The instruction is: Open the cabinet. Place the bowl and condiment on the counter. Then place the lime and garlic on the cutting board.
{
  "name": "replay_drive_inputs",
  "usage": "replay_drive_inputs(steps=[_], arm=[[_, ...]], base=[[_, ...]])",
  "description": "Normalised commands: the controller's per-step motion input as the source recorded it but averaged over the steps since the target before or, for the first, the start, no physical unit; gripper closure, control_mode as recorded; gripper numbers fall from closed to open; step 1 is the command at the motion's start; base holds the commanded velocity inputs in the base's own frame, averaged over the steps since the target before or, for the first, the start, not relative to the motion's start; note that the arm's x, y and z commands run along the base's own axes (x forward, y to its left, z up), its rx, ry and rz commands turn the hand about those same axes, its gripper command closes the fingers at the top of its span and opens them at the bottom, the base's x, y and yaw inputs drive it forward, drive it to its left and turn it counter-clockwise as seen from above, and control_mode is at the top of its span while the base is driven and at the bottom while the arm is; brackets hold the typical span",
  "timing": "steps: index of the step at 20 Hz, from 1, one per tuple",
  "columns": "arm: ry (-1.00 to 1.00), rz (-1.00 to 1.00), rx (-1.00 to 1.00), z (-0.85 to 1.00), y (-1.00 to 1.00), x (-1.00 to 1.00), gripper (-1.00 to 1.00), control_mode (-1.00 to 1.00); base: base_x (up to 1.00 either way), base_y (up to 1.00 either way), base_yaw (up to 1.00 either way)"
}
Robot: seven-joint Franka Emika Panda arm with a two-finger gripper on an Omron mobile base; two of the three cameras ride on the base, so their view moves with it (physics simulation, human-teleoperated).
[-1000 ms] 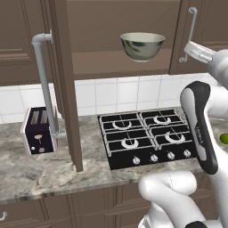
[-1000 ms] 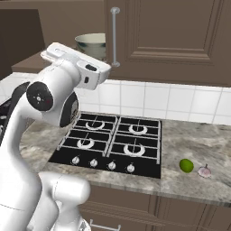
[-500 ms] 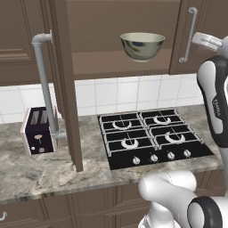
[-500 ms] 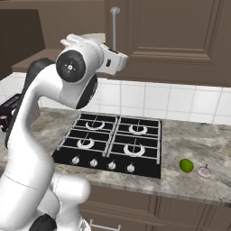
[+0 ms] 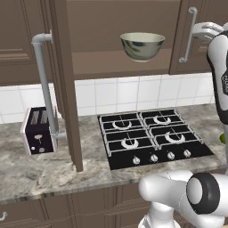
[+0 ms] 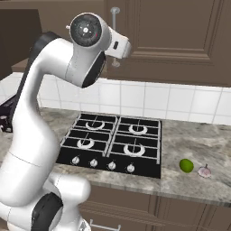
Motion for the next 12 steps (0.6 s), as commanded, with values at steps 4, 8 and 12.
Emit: replay_drive_inputs(steps=[4,8,12], arm=[[0.02,0.09,0.0,-0.37,0.04,0.46,-1.0,-1.0],[0.0,0.09,0.0,-0.42,0.03,0.45,-1.0,-1.0],[0.0,0.06,0.0,-0.22,0.0,0.38,-1.0,-1.0]], base=[[0.0,0.0,0.0],[0.0,0.0,0.0],[0.0,0.0,0.0]])
